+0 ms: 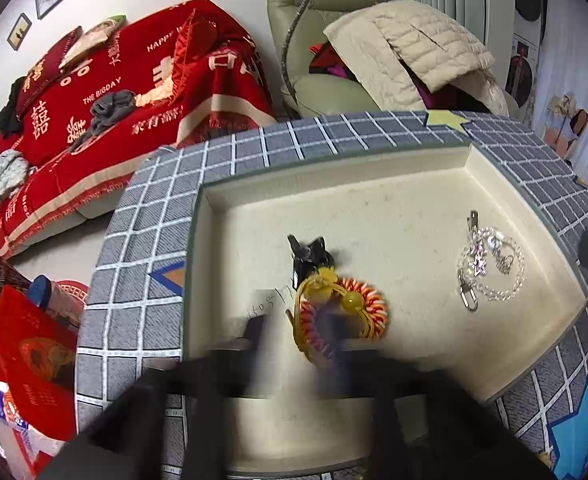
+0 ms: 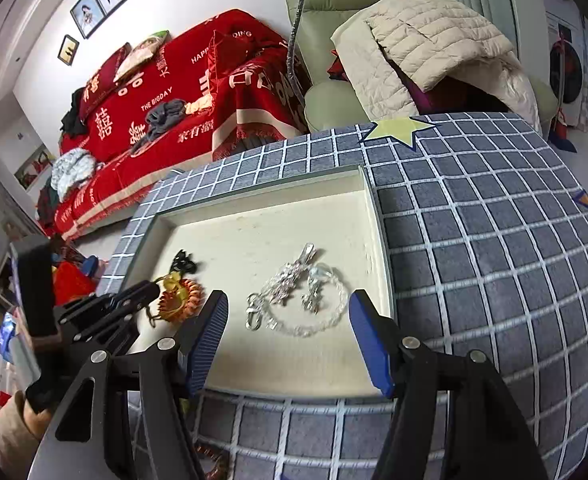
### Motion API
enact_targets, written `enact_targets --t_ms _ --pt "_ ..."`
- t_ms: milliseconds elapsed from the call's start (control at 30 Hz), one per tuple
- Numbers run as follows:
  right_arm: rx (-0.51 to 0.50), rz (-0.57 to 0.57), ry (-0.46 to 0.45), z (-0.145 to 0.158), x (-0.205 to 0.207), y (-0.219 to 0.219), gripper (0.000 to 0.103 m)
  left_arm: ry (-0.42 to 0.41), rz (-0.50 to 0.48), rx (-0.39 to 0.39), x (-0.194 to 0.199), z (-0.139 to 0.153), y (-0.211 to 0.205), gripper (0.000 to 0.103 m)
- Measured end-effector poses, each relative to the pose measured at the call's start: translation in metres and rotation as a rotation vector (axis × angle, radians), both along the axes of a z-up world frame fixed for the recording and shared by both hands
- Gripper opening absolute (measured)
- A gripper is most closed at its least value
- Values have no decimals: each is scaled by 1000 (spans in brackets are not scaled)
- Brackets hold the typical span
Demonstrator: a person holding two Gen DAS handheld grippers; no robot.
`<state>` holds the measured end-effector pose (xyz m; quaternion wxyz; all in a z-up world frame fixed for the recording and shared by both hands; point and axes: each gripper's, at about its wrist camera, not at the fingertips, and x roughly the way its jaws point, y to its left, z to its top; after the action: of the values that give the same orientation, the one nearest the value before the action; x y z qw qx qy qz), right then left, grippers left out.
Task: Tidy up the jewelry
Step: 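Open the left tool onto the orange coil while the right tool releases the crystal bracelet, then move both tools back from the tray to the jewelry on the table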
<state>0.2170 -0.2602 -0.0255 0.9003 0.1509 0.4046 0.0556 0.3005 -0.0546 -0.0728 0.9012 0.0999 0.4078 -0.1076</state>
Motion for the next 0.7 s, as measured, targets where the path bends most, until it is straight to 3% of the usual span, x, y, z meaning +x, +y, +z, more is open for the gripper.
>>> enact_targets --t_ms 33,67,167,300,500,700 --pt "1 0 -2 0 -3 0 67 -24 15 -2 -2 4 2 103" --pt "4 -2 -3 2 -9 0 67 -79 21 -13 -8 11 3 103" --pt "15 -4 -7 3 -21 1 67 -92 6 -18 -12 22 2 103" --pt "35 -4 -3 4 -36 1 75 -136 18 -34 -23 36 6 103" --pt "47 -14 -44 7 -66 2 103 -102 18 -109 -51 44 24 103" --pt "31 34 19 -1 -88 13 103 -78 16 -54 -95 34 34 103"
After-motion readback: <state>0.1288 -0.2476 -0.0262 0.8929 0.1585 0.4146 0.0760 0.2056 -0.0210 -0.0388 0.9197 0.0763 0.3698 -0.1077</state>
